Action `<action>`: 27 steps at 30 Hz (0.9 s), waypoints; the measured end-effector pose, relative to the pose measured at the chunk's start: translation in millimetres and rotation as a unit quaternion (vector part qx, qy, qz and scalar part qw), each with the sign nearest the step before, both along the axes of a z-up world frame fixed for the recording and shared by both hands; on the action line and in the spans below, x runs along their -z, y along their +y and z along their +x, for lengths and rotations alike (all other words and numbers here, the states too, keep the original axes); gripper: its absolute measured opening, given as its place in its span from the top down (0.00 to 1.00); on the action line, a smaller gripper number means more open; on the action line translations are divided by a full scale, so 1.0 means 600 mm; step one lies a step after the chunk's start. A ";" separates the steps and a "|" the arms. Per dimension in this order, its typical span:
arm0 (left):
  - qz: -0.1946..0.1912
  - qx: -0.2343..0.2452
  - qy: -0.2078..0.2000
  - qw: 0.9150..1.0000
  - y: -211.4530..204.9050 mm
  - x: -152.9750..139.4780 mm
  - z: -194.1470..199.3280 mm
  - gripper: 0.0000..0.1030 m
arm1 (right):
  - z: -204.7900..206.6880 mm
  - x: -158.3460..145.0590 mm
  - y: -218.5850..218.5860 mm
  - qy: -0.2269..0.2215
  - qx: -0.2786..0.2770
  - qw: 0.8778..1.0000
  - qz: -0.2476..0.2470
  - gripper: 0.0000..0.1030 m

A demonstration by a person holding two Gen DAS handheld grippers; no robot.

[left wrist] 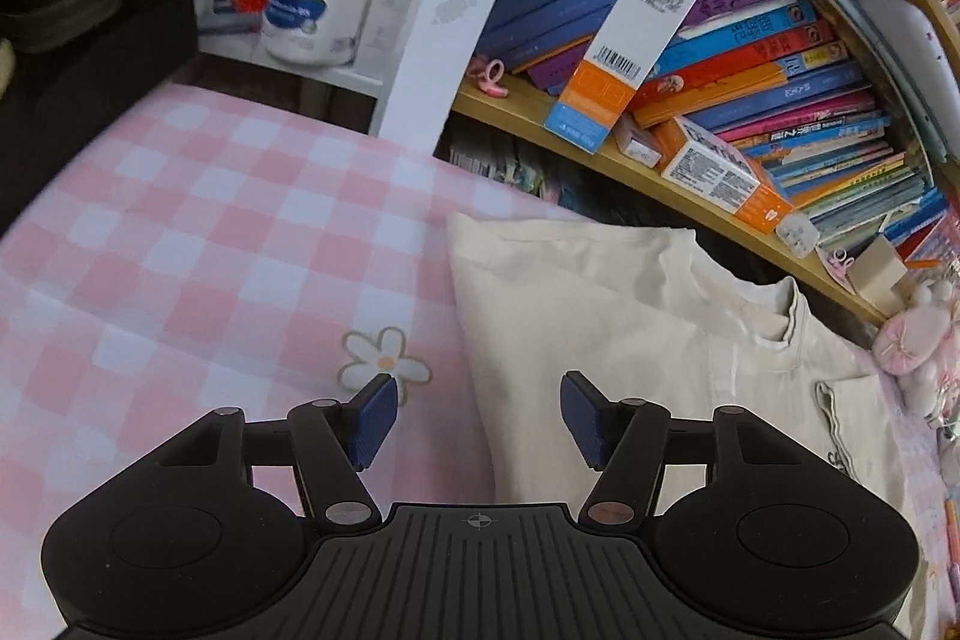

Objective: Fold clothes
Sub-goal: 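Pinch the shirt side edge with the left gripper and fold it inward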

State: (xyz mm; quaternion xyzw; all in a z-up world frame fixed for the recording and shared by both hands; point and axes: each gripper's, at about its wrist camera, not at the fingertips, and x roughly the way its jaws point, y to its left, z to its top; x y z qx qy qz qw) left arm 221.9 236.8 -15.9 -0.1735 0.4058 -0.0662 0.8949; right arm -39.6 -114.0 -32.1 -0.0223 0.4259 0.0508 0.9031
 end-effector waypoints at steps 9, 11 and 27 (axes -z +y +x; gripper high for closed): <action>0.017 0.017 0.000 1.000 -0.011 0.014 0.035 0.99 | -0.004 -0.002 0.013 0.014 0.040 0.999 -0.002 0.00; 0.021 0.029 -0.003 0.999 -0.008 0.014 0.035 1.00 | -0.002 -0.003 0.015 0.019 0.046 0.999 -0.003 0.00; 0.042 -0.012 -0.003 0.999 0.059 0.008 0.036 1.00 | 0.008 -0.016 0.042 0.021 0.072 0.997 -0.008 0.00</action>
